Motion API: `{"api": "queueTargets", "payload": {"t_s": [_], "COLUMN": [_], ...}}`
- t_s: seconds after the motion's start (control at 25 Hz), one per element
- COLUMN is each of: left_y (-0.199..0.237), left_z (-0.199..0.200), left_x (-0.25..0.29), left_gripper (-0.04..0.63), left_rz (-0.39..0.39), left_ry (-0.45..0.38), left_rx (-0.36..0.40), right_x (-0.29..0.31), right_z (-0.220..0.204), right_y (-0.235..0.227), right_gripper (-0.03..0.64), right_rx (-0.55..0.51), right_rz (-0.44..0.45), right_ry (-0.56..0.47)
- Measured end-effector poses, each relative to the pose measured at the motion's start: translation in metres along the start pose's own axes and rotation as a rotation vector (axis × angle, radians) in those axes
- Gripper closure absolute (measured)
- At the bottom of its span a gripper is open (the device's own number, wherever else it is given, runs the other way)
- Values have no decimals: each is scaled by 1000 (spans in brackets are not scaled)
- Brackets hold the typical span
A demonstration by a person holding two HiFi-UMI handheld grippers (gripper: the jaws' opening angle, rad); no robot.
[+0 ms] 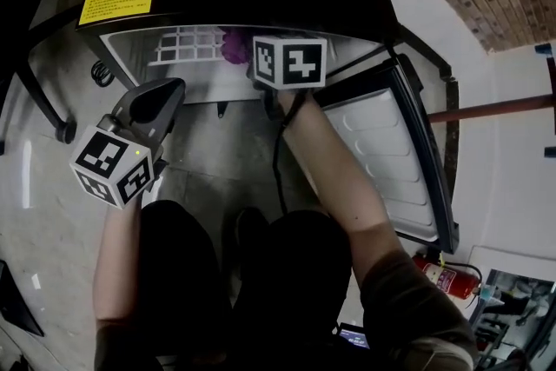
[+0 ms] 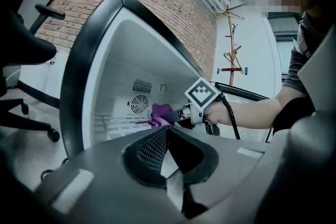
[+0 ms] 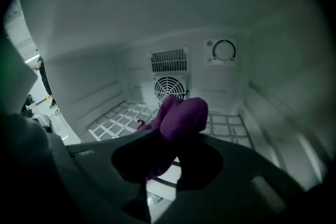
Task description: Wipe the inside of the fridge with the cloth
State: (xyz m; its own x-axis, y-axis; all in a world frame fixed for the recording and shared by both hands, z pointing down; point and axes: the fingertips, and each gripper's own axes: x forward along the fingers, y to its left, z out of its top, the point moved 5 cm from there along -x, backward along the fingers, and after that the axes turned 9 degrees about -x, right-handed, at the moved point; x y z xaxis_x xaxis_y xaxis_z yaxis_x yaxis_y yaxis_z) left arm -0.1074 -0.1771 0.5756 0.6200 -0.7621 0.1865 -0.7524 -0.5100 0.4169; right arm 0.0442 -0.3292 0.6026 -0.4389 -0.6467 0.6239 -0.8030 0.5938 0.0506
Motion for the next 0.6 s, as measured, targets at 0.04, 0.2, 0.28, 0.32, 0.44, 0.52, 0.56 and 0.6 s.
{"api": "queueTargets", "payload": {"t_s": [0.04, 0.2, 0.28, 0.32, 0.44, 0.52, 0.56, 0.6], "left_y": [1, 2, 0, -2, -12, -18, -21, -22], "left_z": [0, 6, 14, 18, 31, 37, 38, 38], "left_x": [4, 22, 34, 39, 49, 51, 51, 51], "left_gripper": [578, 578, 578, 578, 578, 578, 578, 578], "left_rz": [0, 15, 13, 9, -11, -25, -29, -31], "left_ry": [3, 7, -10, -21, -62, -87, -96, -102], "left_rx": [-3, 11, 19, 24, 62, 93, 98, 96], "right_x": [-3, -14, -19, -22, -38, -53, -60, -65], "right_z": [-3, -13, -17, -17, -3, 8, 11, 12], "right_y": [-6, -24, -33, -36, -33, -35, -38, -42], "right_gripper": [538, 538, 538, 538, 537, 537, 537, 537], "right_rx": [23, 67, 79, 87, 49, 13, 22, 47], "right_rz": [-12, -86, -122, -127, -146, -216, -250, -273], "right_ry": [4, 20, 16, 0, -134, -235, -266, -284]}}
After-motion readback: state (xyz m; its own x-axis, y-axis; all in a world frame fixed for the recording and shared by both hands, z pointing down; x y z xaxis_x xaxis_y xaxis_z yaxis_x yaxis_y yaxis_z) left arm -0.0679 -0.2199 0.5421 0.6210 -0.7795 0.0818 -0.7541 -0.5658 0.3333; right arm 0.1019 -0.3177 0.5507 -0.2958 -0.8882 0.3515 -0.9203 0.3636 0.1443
